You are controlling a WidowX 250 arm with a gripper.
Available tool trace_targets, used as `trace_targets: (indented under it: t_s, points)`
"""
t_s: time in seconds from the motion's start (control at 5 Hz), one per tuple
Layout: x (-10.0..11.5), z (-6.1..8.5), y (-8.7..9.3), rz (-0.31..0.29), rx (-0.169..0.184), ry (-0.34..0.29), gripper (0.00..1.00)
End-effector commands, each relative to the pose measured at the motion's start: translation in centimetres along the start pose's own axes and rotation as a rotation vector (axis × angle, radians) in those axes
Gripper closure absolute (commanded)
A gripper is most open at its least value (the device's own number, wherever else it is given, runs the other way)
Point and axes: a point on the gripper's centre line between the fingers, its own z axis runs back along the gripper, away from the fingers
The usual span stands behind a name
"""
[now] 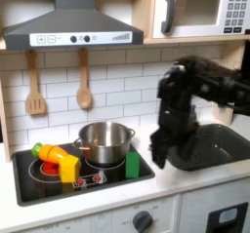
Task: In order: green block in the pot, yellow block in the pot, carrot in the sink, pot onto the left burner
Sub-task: 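Put the green block in the pot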
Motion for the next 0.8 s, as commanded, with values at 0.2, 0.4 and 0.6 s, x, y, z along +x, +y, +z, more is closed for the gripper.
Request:
trace_targets:
  t_s: [0.2, 0.4, 0.6]
  points:
    - [4.2, -2.8, 2.1, -0.091, 0.029, 0.072, 0.00]
    - [5.0, -3.4, 2.6, -0.091, 0.037, 0.073, 0.00]
    - [6.0, -4.1, 2.9, -0.105, 0.049, 0.074, 0.00]
